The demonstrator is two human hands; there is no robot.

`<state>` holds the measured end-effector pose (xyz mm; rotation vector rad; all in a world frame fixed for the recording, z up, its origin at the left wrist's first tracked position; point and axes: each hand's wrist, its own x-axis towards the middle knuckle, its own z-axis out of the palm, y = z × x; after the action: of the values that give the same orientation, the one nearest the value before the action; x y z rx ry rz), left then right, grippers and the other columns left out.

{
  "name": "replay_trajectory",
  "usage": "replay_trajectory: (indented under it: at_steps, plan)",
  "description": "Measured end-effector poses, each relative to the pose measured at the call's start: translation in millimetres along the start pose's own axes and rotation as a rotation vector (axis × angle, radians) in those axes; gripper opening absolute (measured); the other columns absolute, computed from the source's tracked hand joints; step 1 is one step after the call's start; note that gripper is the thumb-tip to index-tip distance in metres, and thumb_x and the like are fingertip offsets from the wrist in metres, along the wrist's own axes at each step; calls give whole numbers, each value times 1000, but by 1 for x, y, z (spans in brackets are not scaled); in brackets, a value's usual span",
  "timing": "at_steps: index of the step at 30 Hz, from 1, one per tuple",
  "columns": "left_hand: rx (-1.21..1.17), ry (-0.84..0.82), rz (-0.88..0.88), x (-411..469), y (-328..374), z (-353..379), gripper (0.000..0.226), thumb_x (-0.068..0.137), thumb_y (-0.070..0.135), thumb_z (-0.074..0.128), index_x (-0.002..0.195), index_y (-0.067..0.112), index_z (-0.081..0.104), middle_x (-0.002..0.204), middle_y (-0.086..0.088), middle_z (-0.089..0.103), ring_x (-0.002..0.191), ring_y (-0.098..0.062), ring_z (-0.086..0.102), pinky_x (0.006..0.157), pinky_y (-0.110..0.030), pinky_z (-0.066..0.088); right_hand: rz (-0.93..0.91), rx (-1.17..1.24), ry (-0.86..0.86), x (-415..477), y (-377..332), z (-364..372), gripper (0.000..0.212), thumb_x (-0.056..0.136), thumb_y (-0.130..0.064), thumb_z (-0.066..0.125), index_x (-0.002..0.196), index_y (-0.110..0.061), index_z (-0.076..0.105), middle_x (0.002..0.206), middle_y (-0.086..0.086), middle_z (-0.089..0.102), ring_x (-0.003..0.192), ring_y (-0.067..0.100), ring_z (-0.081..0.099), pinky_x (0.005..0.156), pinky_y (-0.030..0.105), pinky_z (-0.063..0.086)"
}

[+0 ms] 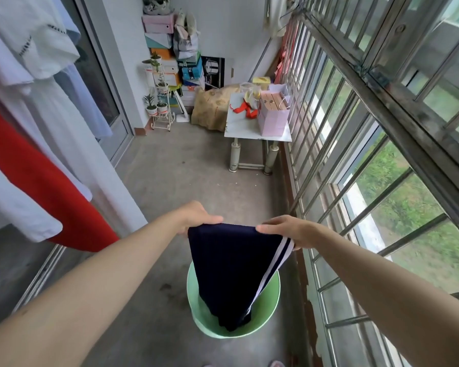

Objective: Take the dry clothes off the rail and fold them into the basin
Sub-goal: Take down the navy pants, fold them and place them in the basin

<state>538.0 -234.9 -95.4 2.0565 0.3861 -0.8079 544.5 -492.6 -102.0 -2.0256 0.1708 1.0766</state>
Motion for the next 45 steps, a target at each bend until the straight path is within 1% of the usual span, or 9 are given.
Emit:
replay_trajectory:
  at_steps: [5,11,17,21,29,33,37,40,45]
  plan:
    - [420,-160,42,-12,-2,-1,43,70,21,81,107,6,66,95,-9,64,82,-25,58,71,-32,48,-98,-947,74,5,0,11,52,68,-20,78,117,-20,60,112,8,65,103,29,61,81,36,53]
    - [1003,100,107,-18,-2,22,34,75,16,74,102,4,56,95,-11,59,100,-32,62,76,-37,50,-72,-1072,253,7,-3,16,19,76,-8,65,95,-7,67,80,8,58,75,25,58,67,30,49]
    - [321,168,229,0,-26,1,22,76,15,71,62,10,55,68,-8,50,68,-21,47,58,-26,34,-103,-675,471,3,15,0,20,76,-18,70,94,-9,69,89,9,69,86,25,64,73,33,53]
    - [-191,136,299,-5,-34,10,19,90,10,58,107,5,65,106,-8,67,101,-21,61,90,-30,44,-163,-197,519,-4,27,-10,16,76,-16,73,91,-10,70,88,8,68,82,23,61,70,30,46]
    - [-4,517,416,-16,9,28,28,99,24,40,106,3,58,103,-11,63,97,-27,56,75,-29,36,-308,16,646,-6,41,-9,22,70,-8,78,84,-18,65,77,-1,64,73,17,58,64,27,44]
    - [-46,592,536,-31,30,24,20,99,20,40,95,8,55,90,-4,58,84,-21,50,63,-25,26,-419,431,538,0,49,-8,21,70,-2,79,84,-14,68,81,5,66,77,21,59,70,28,47]
    - [-61,595,660,-52,52,19,17,100,15,40,97,14,56,85,3,55,84,-15,48,61,-19,31,-441,800,126,8,62,3,48,74,-38,76,117,-18,65,114,3,67,104,22,57,88,29,39]
    - [-64,590,696,-64,66,15,15,100,14,39,91,18,50,79,9,51,82,-13,46,60,-10,35,-430,802,-119,19,64,27,75,67,-39,82,133,-20,52,133,3,58,125,25,53,109,45,35]
    - [-114,575,696,-68,81,6,20,100,16,38,101,11,57,88,3,52,84,-12,46,69,-20,36,-461,794,-230,16,45,55,66,67,-18,80,127,-9,55,124,11,64,114,29,61,101,44,46]
